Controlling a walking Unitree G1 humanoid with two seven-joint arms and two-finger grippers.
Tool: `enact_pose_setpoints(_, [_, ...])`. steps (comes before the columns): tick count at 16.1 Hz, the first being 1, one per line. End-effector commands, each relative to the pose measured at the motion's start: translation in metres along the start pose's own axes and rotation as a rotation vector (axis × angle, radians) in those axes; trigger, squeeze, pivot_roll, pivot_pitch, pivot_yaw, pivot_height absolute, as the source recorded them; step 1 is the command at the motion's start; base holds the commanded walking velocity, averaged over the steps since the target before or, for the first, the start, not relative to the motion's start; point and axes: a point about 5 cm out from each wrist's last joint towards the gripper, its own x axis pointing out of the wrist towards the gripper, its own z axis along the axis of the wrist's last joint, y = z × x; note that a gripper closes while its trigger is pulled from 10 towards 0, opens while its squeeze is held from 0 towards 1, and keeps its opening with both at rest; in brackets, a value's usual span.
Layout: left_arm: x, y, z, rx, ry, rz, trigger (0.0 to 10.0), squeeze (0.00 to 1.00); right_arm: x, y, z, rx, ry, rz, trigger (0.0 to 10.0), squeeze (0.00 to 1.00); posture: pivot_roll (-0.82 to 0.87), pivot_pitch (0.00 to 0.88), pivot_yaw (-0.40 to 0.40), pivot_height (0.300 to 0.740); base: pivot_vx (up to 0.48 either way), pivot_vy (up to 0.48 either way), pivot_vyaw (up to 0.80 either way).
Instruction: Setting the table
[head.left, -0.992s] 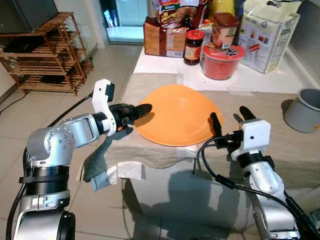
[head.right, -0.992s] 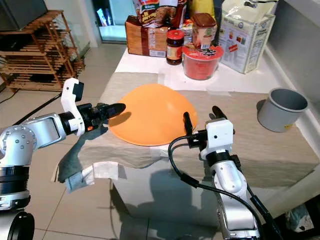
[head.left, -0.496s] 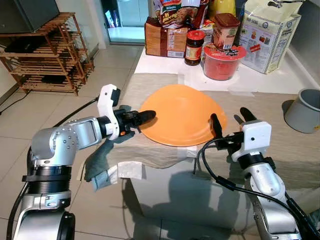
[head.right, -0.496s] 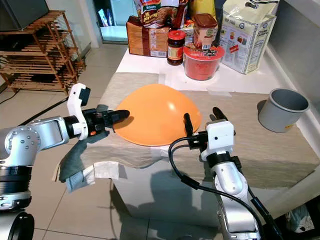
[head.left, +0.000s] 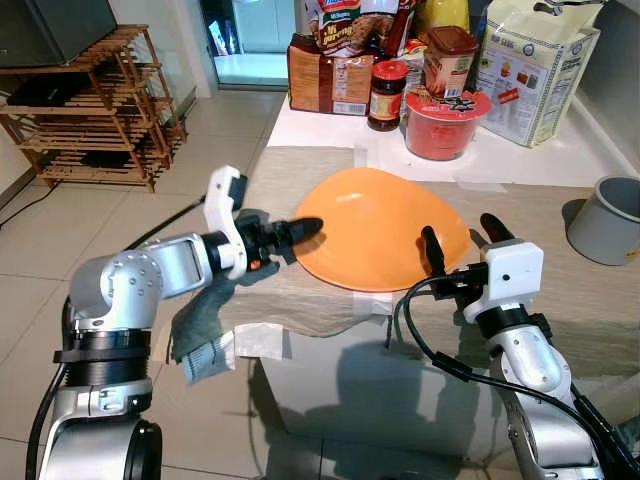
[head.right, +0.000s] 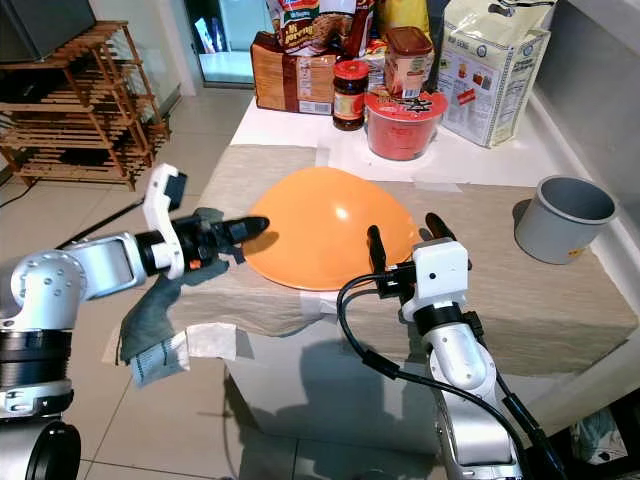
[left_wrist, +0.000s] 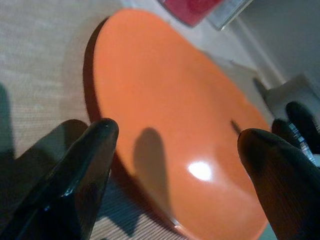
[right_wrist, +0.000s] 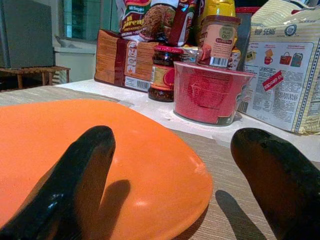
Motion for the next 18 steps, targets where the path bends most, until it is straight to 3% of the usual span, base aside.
enact_pose_setpoints(1, [0.0,-0.008,0.007,0.008,-0.017,-0.031,10.0,0.0,0.001,0.001,0.002,-0.007,0.003,0.013,10.0,0.0,-0.14,0.0,0.061,0.736,0.0,0.0,0.0])
enact_pose_setpoints(3, [0.002,-0.014,0.003,-0.014,-0.019,-0.062,10.0,0.0,0.0,0.001,0.002,-0.006,0.005,0.013,10.0,0.0,-0.14,0.001,0.061,0.736,0.0,0.0,0.0])
enact_pose_setpoints(6, [-0.001,-0.012,0.0,-0.006,-0.017,-0.035,10.0,0.0,-0.001,0.001,0.002,-0.006,0.006,0.013,10.0,0.0,-0.14,0.006,0.06,0.736,0.0,0.0,0.0])
enact_pose_setpoints(8, [-0.005,-0.005,0.009,0.174,-0.088,0.091,10.0,0.0,-0.001,0.001,0.002,-0.004,0.008,0.014,10.0,0.0,-0.13,0.006,0.059,0.736,0.0,0.0,0.0])
enact_pose_setpoints(9, [-0.003,-0.006,0.016,0.501,-0.163,0.246,10.0,0.0,-0.001,0.001,0.001,-0.003,0.009,0.013,10.0,0.0,-0.13,0.005,0.061,0.736,0.0,0.0,0.0])
enact_pose_setpoints(10, [-0.003,-0.006,0.016,0.501,-0.163,0.246,10.0,0.0,-0.001,0.001,0.001,-0.003,0.009,0.013,10.0,0.0,-0.13,0.005,0.061,0.736,0.0,0.0,0.0])
enact_pose_setpoints(11, [0.002,-0.01,0.008,0.74,-0.147,0.321,10.0,1.0,-0.001,0.002,0.0,0.0,0.013,0.013,10.0,0.0,-0.12,0.001,0.06,0.736,0.0,0.0,0.0])
enact_pose_setpoints(13, [0.005,-0.012,-0.001,0.817,-0.121,0.324,10.0,1.0,0.0,0.003,-0.001,0.001,0.014,0.014,10.0,0.0,-0.13,0.0,0.06,0.736,0.0,0.0,0.0])
enact_pose_setpoints(14, [0.009,-0.013,-0.008,0.82,-0.161,0.319,10.0,0.0,0.001,0.004,-0.001,0.002,0.012,0.017,10.0,0.0,-0.13,0.0,0.057,0.736,0.0,0.0,0.0])
enact_pose_setpoints(15, [0.009,-0.013,-0.008,0.82,-0.161,0.319,10.0,0.0,0.001,0.004,-0.001,0.002,0.012,0.017,10.0,0.0,-0.13,0.0,0.057,0.736,0.0,0.0,0.0])
enact_pose_setpoints(16, [0.008,-0.013,-0.005,0.819,-0.214,0.331,0.0,0.0,0.002,0.004,-0.001,0.002,0.01,0.019,10.0,0.0,-0.12,0.0,0.054,0.736,0.0,0.0,0.0])
enact_pose_setpoints(18, [0.006,-0.012,0.002,0.84,-0.291,0.347,0.0,0.0,0.003,0.004,-0.001,0.001,0.009,0.022,10.0,0.0,-0.12,0.0,0.054,0.736,0.0,0.0,0.0])
